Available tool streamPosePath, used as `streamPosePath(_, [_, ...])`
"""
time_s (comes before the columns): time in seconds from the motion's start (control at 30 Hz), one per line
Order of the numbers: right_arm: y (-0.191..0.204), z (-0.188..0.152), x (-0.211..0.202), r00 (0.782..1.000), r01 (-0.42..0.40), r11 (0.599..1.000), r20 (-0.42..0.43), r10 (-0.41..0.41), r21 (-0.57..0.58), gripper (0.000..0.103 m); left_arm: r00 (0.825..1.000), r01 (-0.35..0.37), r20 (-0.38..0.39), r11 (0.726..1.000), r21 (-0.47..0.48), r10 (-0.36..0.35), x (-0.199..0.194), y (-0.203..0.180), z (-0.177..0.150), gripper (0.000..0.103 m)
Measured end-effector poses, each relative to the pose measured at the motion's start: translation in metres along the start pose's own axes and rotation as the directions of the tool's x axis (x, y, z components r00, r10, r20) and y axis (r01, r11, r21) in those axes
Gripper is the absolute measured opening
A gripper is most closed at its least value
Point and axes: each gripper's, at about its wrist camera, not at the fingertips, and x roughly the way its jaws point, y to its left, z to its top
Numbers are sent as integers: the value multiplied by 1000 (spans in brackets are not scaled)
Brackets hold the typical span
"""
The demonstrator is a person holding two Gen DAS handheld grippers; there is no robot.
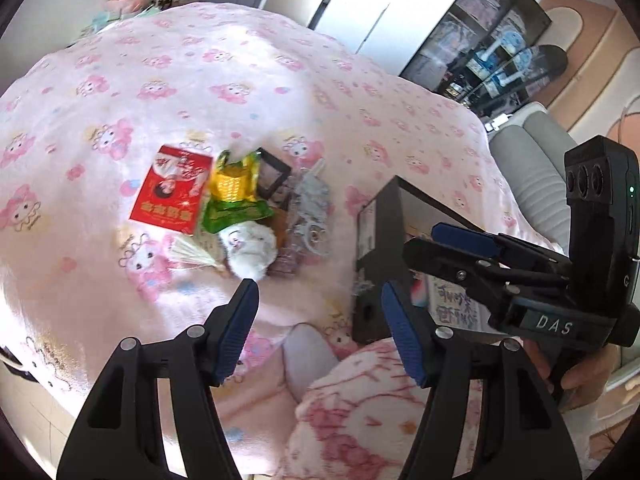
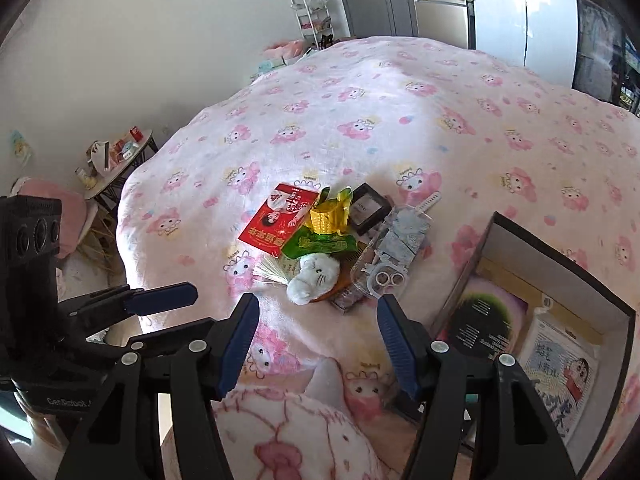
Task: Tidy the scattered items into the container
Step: 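Move the left gripper to the white plush cat and grasp it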
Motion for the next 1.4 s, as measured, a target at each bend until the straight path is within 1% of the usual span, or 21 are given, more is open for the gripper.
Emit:
streamPosePath(0.2, [-17,18,58,993,35,999,-115,-32,24,59,999,-18,-50,990,-142,11,45,61,0,63])
streamPosePath(0.27, [-24,20,75,988,28,998,-152,-21,48,59,997,14,-75,984,-179,-28,64,75,2,63])
streamPosePath(0.37, [-31,21,94,983,31,997,-184,-17,72,59,985,112,-102,964,-243,-140,95,89,9,65])
streamPosePath(0.4, [-32,21,98,982,37,996,-188,-21,78,59,981,121,-114,959,-257,-155,106,91,12,66])
streamPosePath(0.53, [-40,23,119,969,30,994,-246,-3,106,59,972,93,-185,956,-277,-148,151,95,19,64])
streamPosePath(0.57, [-41,25,123,966,17,994,-258,10,104,59,968,90,-197,951,-296,-153,159,97,18,62])
streamPosePath(0.63, [-45,32,132,959,-7,993,-281,39,114,59,965,75,-217,946,-316,-149,170,98,13,38])
streamPosePath(0.67, [-48,34,135,956,-3,992,-290,39,123,59,962,60,-237,948,-313,-139,173,98,10,31])
streamPosePath(0.77, [-49,38,133,957,16,995,-288,12,95,59,969,19,-231,964,-265,-83,160,97,-1,28])
streamPosePath(0.83, [-48,37,134,956,5,997,-294,19,80,59,976,-33,-217,968,-249,-22,145,103,-8,28])
streamPosePath(0.93, [-44,37,144,944,9,999,-330,7,47,59,976,-60,-217,956,-288,-4,130,118,-16,30])
streamPosePath(0.97, [-41,38,149,937,5,999,-349,6,31,59,975,-55,-222,957,-286,-10,127,119,-18,37])
streamPosePath(1.0, [-37,39,153,931,-1,1000,-364,6,14,59,975,-41,-220,958,-283,-23,125,120,-19,48])
streamPosePath(1.07, [-27,42,157,928,-34,999,-371,21,-28,59,976,10,-203,954,-299,-74,124,122,-22,59])
streamPosePath(1.13, [-18,46,164,921,-54,996,-388,25,-65,59,972,55,-193,935,-351,-130,130,127,-26,59])
streamPosePath(1.17, [-15,48,169,918,-56,995,-397,20,-80,59,972,67,-183,922,-382,-146,133,130,-28,55])
streamPosePath(1.2, [-12,49,175,912,-64,994,-410,23,-89,59,977,59,-166,912,-405,-137,134,132,-29,38])
streamPosePath(1.23, [-11,50,183,904,-81,993,-427,37,-85,59,982,29,-156,909,-415,-103,132,135,-31,31])
streamPosePath(1.3, [-14,48,199,874,-114,992,-479,77,-49,59,991,-59,-132,911,-408,5,125,140,-30,23])
streamPosePath(1.37, [-15,45,211,849,-130,990,-521,87,-47,59,980,-189,-130,909,-373,150,115,145,-28,22])
streamPosePath(1.4, [-14,45,215,845,-141,988,-526,91,-56,59,974,-221,-129,905,-364,186,111,148,-26,22])
